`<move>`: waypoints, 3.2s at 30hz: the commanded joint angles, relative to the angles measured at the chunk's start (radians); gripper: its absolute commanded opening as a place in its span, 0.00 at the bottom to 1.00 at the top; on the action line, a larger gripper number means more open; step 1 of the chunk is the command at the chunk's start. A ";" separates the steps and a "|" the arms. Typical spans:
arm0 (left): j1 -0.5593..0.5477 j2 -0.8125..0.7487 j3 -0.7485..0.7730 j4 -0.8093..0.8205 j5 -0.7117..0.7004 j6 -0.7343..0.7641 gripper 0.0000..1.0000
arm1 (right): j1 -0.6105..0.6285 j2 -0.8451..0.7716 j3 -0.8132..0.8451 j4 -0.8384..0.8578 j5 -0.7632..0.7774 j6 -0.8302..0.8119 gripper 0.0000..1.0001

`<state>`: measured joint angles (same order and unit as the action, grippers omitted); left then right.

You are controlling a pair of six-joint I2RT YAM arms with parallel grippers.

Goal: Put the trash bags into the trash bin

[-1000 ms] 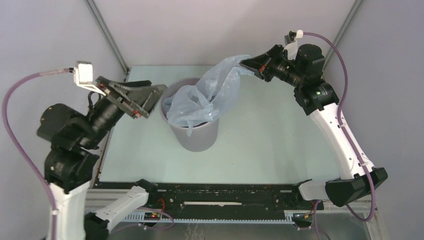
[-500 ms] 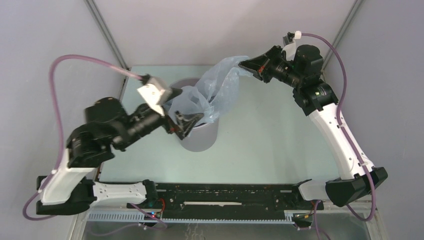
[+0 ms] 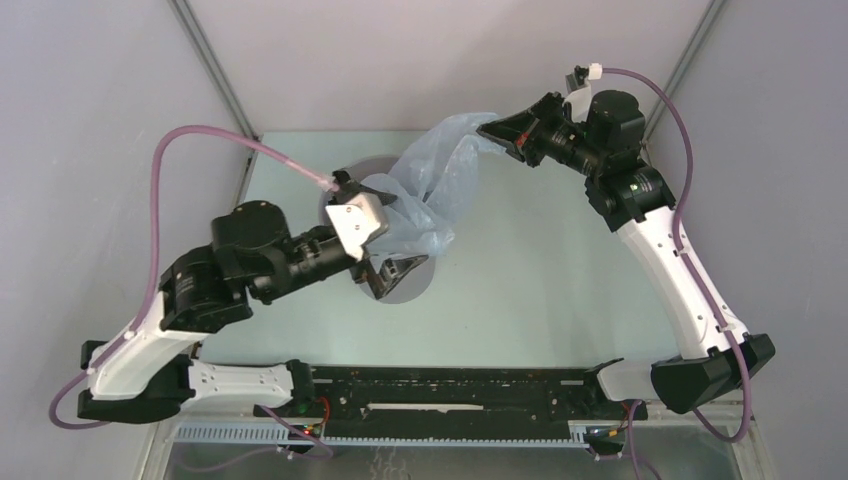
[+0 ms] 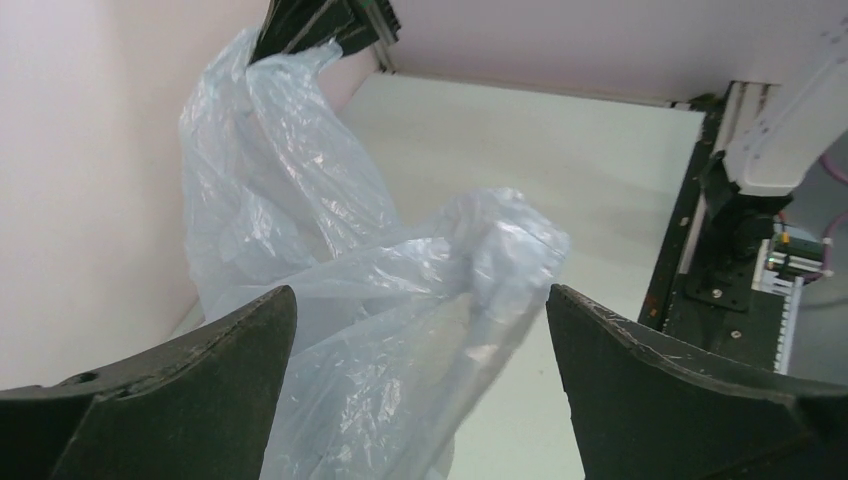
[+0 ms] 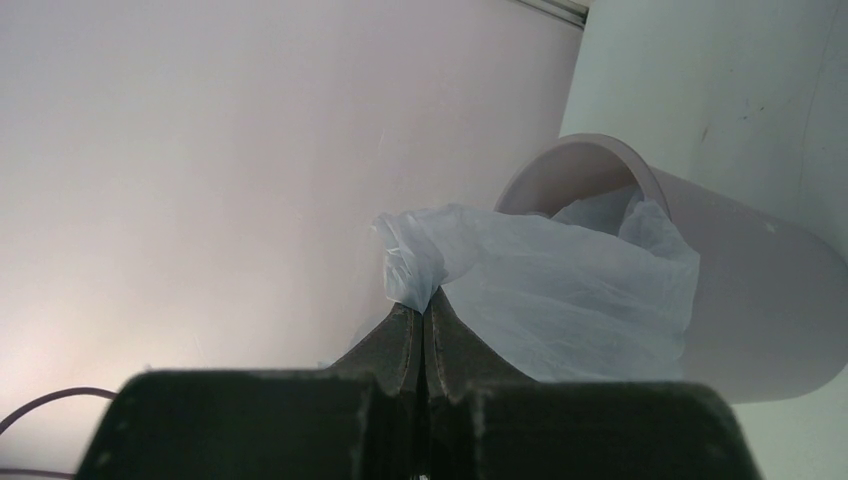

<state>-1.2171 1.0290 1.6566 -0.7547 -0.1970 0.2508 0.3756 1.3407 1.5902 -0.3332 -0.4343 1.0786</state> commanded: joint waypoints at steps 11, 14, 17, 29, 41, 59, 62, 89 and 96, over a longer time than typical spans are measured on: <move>-0.065 -0.041 -0.090 0.178 -0.023 0.308 1.00 | 0.001 -0.028 -0.036 0.028 -0.013 -0.003 0.00; -0.065 -0.020 -0.117 0.264 -0.077 0.329 1.00 | 0.002 -0.035 -0.041 0.028 -0.004 -0.007 0.00; -0.065 0.010 -0.111 0.249 -0.063 0.312 0.99 | 0.003 -0.034 -0.033 0.034 -0.007 -0.005 0.00; 0.032 -0.046 -0.161 0.342 -0.362 0.054 0.19 | 0.048 -0.015 0.017 0.011 0.009 -0.081 0.00; 0.493 -0.151 -0.331 0.321 -0.276 -0.616 0.00 | 0.266 0.128 0.134 -0.015 0.110 -0.358 0.00; 0.834 -0.220 -0.645 0.660 0.178 -1.007 0.00 | 0.197 0.133 0.085 -0.228 0.241 -0.651 0.00; 0.834 -0.173 -0.667 0.716 0.219 -1.086 0.00 | 0.226 0.178 0.128 -0.240 0.197 -0.682 0.00; 1.027 -0.287 -0.553 0.217 0.003 -0.968 0.14 | 0.089 0.145 0.002 -0.154 -0.126 -0.382 0.11; 1.035 -0.242 -0.504 0.222 0.029 -0.931 0.27 | 0.053 0.137 -0.001 -0.175 -0.151 -0.348 0.46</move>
<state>-0.1963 0.7727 1.0843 -0.5159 -0.1558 -0.7280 0.4450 1.4982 1.5890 -0.5346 -0.5522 0.6891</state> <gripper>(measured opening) 0.228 0.372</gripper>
